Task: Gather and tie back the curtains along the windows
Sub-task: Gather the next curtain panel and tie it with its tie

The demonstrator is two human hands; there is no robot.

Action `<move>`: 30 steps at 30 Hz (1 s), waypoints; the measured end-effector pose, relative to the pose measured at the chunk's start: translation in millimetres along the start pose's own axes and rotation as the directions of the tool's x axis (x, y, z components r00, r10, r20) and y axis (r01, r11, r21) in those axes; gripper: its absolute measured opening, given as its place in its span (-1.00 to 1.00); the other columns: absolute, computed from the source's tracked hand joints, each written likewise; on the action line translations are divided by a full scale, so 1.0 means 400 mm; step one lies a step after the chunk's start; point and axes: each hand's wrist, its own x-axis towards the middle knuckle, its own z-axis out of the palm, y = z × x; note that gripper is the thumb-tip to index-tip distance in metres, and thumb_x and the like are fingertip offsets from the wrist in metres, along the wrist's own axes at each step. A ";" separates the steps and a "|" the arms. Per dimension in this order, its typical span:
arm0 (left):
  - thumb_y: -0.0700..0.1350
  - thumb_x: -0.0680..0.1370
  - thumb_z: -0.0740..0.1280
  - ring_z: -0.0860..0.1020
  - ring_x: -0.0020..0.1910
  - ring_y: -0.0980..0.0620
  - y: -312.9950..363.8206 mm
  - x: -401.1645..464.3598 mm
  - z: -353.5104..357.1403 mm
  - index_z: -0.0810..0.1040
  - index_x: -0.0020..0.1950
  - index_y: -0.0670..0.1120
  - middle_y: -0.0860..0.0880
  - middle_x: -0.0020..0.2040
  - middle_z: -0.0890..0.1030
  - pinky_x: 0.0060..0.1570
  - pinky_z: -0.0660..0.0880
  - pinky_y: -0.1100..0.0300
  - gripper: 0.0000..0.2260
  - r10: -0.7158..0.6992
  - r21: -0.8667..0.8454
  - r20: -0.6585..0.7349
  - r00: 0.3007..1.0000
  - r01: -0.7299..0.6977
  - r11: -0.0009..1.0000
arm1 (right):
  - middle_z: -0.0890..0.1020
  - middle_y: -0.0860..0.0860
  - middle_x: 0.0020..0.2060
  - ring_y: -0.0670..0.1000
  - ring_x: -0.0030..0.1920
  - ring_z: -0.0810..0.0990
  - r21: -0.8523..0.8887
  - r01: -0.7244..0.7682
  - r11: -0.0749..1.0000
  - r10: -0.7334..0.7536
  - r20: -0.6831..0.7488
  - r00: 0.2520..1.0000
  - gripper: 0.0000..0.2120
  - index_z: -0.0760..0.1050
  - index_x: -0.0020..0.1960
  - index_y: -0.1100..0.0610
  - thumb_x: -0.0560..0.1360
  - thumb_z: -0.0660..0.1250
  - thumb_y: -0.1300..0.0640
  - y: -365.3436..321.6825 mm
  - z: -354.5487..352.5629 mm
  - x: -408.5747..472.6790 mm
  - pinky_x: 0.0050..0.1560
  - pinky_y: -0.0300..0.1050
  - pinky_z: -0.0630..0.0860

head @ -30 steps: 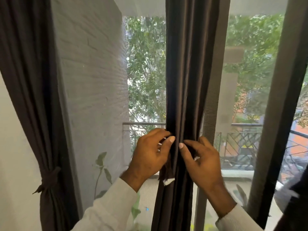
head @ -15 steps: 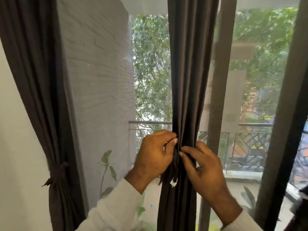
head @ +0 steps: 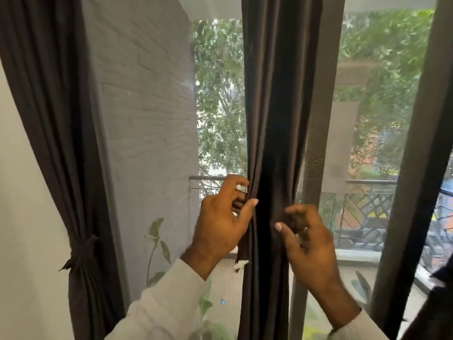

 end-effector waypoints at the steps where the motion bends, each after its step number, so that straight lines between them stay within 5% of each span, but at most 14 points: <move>1: -0.13 0.61 0.52 0.71 -0.14 0.11 -0.001 -0.001 -0.002 0.54 0.23 0.08 0.09 -0.09 0.72 -0.08 0.68 0.19 -0.73 0.003 0.011 -0.007 1.000 -0.003 1.000 | 0.67 -0.08 -0.16 -0.02 -0.17 0.69 0.035 -0.040 0.999 0.041 -0.040 0.998 -0.60 0.47 0.16 -0.08 0.52 0.52 0.31 -0.005 -0.002 -0.005 -0.16 -0.15 0.62; 6: -0.20 0.61 0.51 0.68 -0.07 0.11 0.004 0.008 0.012 0.74 0.14 -0.12 0.03 -0.02 0.73 -0.06 0.66 0.07 -0.88 0.101 0.021 0.014 0.995 -0.101 0.995 | 0.69 -0.17 -0.21 -0.13 -0.15 0.70 -0.081 -0.026 0.996 0.025 -0.009 1.000 -0.73 0.60 0.05 0.02 0.45 0.62 0.19 -0.012 0.008 -0.002 -0.16 -0.33 0.59; 9: -0.11 0.62 0.51 0.68 -0.08 0.12 0.019 0.016 0.020 0.75 0.12 -0.12 0.04 -0.05 0.72 -0.08 0.65 0.12 -0.88 0.114 -0.002 0.066 0.991 -0.114 0.993 | 0.72 -0.18 -0.16 -0.10 -0.12 0.71 -0.127 0.049 0.991 -0.041 0.066 0.997 -0.87 0.71 -0.02 0.03 0.47 0.61 0.17 -0.004 0.018 0.014 -0.07 -0.20 0.63; 12: -0.03 0.57 0.56 0.68 -0.10 0.14 0.021 0.025 0.020 0.76 0.13 -0.11 0.05 -0.05 0.73 -0.08 0.67 0.18 -0.80 0.054 -0.014 0.086 0.995 -0.053 0.998 | 0.74 -0.18 -0.06 -0.11 -0.03 0.72 -0.077 0.087 0.993 -0.076 0.132 0.988 -0.80 0.75 0.07 0.04 0.51 0.54 0.29 0.015 0.014 0.022 0.01 -0.12 0.65; 17: -0.13 0.52 0.56 0.69 -0.17 0.12 0.013 0.034 0.020 0.75 0.09 -0.10 0.05 -0.11 0.73 -0.13 0.63 0.28 -0.84 -0.032 -0.070 0.100 0.994 0.039 0.997 | 0.76 -0.07 -0.09 -0.02 -0.04 0.74 0.099 -0.127 0.987 0.109 0.168 0.980 -0.80 0.71 0.09 0.07 0.57 0.47 0.32 0.028 0.007 0.017 0.03 -0.11 0.66; 22: -0.21 0.57 0.50 0.67 -0.20 0.05 0.017 0.022 0.010 0.58 0.09 -0.03 0.05 -0.16 0.68 -0.15 0.67 0.13 -0.83 0.010 -0.024 0.084 0.996 -0.008 1.000 | 0.75 -0.16 -0.13 -0.13 -0.09 0.72 0.025 -0.178 0.984 0.179 -0.051 0.983 -0.67 0.67 0.09 -0.11 0.58 0.44 0.33 0.020 -0.007 0.010 -0.07 -0.32 0.62; 24: -0.22 0.59 0.48 0.68 -0.18 0.07 0.012 0.015 0.007 0.65 0.11 -0.04 0.06 -0.13 0.69 -0.12 0.68 0.07 -0.86 0.049 0.006 0.076 0.996 -0.050 0.999 | 0.73 -0.16 -0.11 -0.11 -0.08 0.70 -0.146 -0.086 0.986 0.073 -0.091 0.993 -0.72 0.71 0.11 -0.04 0.58 0.43 0.31 0.026 -0.023 0.005 -0.05 -0.26 0.63; 26: -0.20 0.59 0.49 0.69 -0.14 0.09 0.014 0.016 0.009 0.70 0.13 -0.06 0.05 -0.10 0.72 -0.09 0.68 0.05 -0.87 0.053 0.027 0.088 0.995 -0.056 0.998 | 0.69 -0.10 -0.06 -0.09 -0.06 0.66 -0.317 0.110 0.942 -0.107 0.028 0.994 -0.77 0.71 0.20 0.09 0.59 0.40 0.24 0.021 -0.019 -0.007 -0.02 -0.13 0.63; 30: -0.01 0.63 0.48 0.69 -0.16 0.12 0.049 0.025 0.022 0.71 0.08 -0.05 0.09 -0.13 0.73 -0.12 0.67 0.04 -0.87 0.064 0.017 0.108 0.992 -0.066 0.998 | 0.63 -0.05 0.03 -0.03 0.02 0.60 -0.373 0.261 0.891 -0.180 0.237 0.955 -0.67 0.67 0.29 0.13 0.59 0.30 0.10 0.004 0.015 -0.012 0.04 -0.14 0.57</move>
